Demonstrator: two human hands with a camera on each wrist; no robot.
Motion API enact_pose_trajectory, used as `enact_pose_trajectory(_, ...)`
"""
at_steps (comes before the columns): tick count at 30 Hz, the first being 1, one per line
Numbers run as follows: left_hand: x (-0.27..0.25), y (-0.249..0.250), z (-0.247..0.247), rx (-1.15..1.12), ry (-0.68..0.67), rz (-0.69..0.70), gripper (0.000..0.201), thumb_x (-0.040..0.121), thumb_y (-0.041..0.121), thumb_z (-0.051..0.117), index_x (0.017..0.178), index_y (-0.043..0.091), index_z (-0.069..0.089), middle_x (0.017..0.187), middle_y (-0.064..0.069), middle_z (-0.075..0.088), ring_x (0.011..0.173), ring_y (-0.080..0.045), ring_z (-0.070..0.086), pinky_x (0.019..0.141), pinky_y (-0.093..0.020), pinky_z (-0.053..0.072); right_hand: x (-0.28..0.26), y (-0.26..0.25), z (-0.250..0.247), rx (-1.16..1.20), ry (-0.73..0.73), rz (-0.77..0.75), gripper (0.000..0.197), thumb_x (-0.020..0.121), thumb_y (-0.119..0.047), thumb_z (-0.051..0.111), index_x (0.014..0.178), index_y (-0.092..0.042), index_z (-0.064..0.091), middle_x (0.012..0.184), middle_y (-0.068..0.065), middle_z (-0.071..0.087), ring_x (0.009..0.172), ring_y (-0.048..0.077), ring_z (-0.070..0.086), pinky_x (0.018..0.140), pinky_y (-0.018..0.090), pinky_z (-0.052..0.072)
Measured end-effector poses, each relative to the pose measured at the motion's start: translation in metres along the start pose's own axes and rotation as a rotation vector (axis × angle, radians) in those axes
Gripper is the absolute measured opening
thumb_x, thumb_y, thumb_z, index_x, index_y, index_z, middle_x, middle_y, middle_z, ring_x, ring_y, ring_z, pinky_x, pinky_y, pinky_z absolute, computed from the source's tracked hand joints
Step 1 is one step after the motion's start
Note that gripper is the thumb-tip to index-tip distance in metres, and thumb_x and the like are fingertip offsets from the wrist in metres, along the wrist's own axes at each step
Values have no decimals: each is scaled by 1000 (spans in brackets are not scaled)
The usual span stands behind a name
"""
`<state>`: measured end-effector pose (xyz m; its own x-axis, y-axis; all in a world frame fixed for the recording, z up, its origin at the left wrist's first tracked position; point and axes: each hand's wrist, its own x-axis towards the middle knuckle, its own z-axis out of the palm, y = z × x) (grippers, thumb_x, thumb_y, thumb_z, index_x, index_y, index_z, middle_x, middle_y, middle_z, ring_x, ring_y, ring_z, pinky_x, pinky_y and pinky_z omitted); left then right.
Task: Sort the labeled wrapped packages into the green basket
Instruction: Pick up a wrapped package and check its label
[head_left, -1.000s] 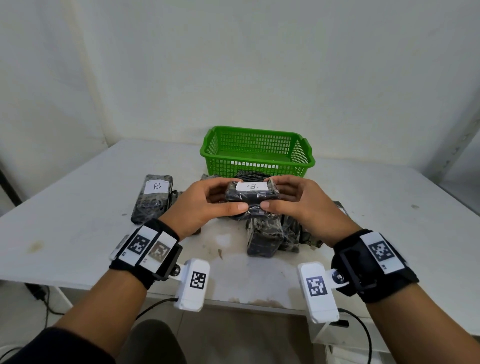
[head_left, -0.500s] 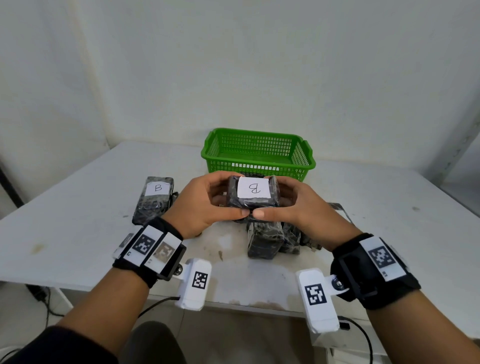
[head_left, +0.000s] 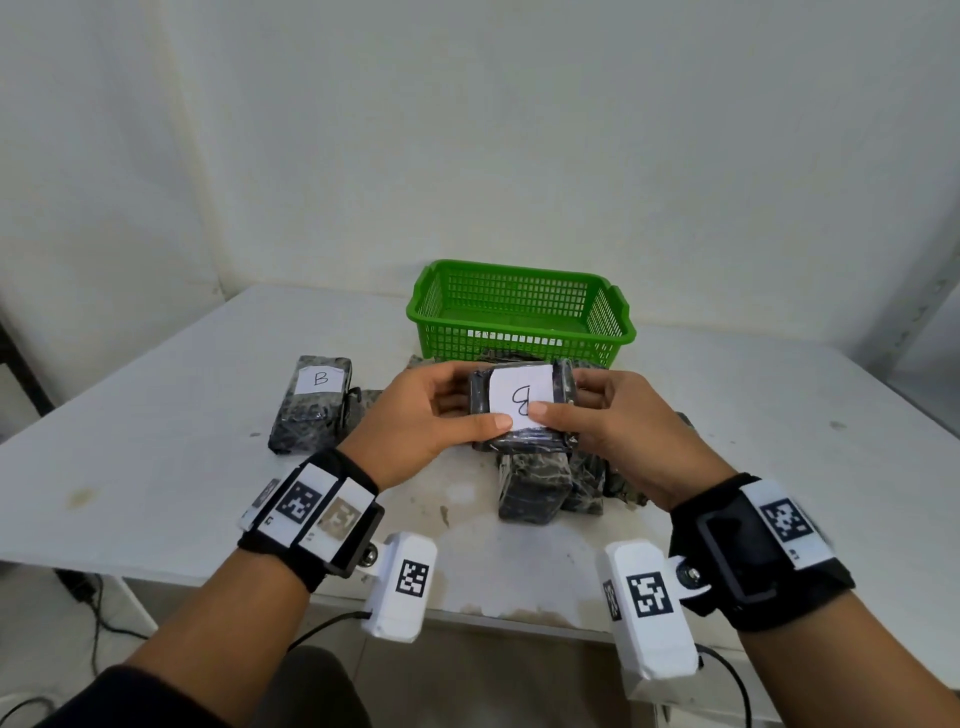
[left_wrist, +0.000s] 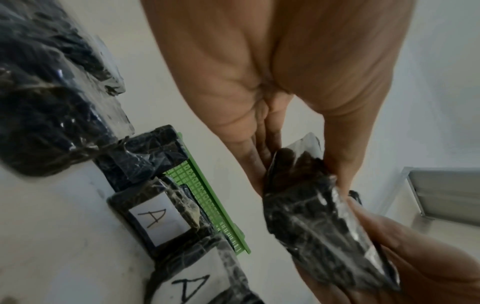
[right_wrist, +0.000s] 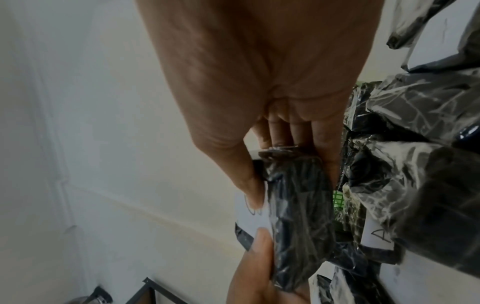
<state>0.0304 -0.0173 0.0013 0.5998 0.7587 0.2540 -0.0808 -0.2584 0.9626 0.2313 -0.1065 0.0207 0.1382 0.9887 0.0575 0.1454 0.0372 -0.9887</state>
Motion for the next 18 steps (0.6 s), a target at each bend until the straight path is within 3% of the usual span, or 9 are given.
enact_pose_trajectory(2,0,-1,0,-10,10,7,58,63,12,90,115,21,66,113,-5,74,108,-25,69,94,-33,56,0,-2,1,-20,-6,-11,35,84,-14,84,118,-13,74,107,0,82,100,18,78,78,25,59)
enact_pose_trajectory(4,0,-1,2,-8,-6,26,61,60,13,91,116,20,67,112,-8,73,106,-28,70,93,-37,56,0,-2,4,-29,19,-47,33,83,-17,85,114,-14,77,106,0,82,99,18,78,84,29,61)
enact_pose_trajectory(7,0,1,5,1,-5,45,57,65,2,87,115,22,67,112,-8,74,104,-28,70,94,-45,56,1,0,6,-32,83,-112,27,83,-13,85,110,-10,79,102,3,82,96,19,79,88,33,63)
enact_pose_trajectory(11,0,3,5,6,20,55,58,67,-3,85,117,18,66,112,-8,74,104,-27,71,95,-48,55,1,2,7,-37,101,-158,29,81,-12,87,108,-10,79,101,2,82,95,19,79,87,32,64)
enact_pose_trajectory(14,0,3,0,-3,39,63,61,64,1,88,120,14,65,113,-8,73,106,-25,70,97,-48,54,0,2,2,-44,36,-134,43,76,-14,89,117,-10,75,109,-1,81,102,15,78,91,28,61)
enact_pose_trajectory(18,-1,2,-1,-22,34,65,68,57,18,89,121,14,65,114,-7,73,106,-25,70,95,-45,55,-2,1,-2,-81,20,-135,37,78,-10,88,113,-7,76,105,0,82,99,15,78,87,26,62)
